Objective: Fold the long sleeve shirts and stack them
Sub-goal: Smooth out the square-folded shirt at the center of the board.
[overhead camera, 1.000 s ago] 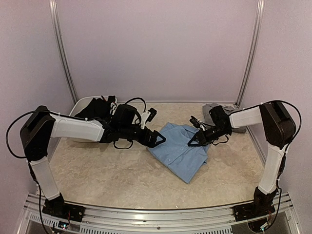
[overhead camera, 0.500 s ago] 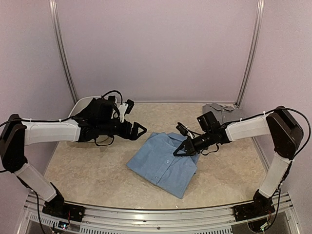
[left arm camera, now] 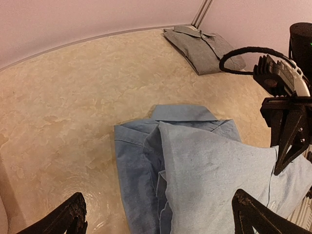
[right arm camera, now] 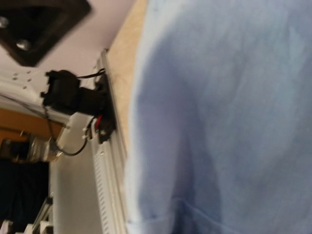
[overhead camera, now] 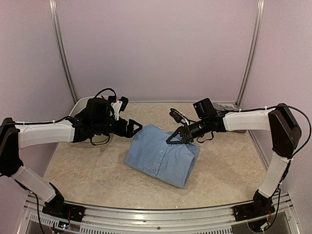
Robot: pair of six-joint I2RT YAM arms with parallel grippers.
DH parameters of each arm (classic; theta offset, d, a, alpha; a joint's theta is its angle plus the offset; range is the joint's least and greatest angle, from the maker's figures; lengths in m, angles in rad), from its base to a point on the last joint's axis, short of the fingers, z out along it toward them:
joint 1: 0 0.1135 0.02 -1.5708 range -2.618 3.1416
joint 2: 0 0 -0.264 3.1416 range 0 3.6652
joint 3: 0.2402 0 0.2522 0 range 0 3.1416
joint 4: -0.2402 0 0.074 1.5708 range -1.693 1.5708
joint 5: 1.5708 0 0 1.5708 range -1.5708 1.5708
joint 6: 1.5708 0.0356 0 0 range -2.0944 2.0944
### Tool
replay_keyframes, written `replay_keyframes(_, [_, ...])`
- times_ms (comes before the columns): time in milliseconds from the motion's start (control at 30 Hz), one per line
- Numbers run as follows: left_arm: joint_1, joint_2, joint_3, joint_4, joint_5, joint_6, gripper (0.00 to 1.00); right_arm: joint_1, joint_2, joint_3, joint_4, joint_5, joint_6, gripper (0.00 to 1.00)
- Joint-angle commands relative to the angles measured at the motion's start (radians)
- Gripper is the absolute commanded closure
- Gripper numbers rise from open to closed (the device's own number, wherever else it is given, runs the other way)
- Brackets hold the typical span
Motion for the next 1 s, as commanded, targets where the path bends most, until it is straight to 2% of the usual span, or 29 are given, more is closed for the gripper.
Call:
replay_keyframes(0, [0.007,-0.019,-0.010,0.008,0.006,-0.007,0.01,-0.002,0.073,0.109,-0.110,-0.108,-0.089,1.00])
replay_keyframes(300, [0.008,-0.046,-0.020,-0.004,0.001,0.002,0.01,-0.102,0.224,0.211,-0.157,-0.222,-0.159,1.00])
replay_keyframes(433, [0.007,-0.055,-0.024,-0.003,0.000,-0.001,0.01,-0.160,0.290,0.234,-0.116,-0.295,-0.157,1.00])
replay_keyframes(633, [0.004,-0.062,-0.024,-0.011,0.005,0.009,0.01,-0.227,0.395,0.345,-0.260,-0.313,-0.269,1.00])
replay_keyframes(967, [-0.019,-0.043,-0.001,-0.018,0.016,0.017,0.01,-0.284,0.569,0.493,-0.417,-0.326,-0.397,0.88])
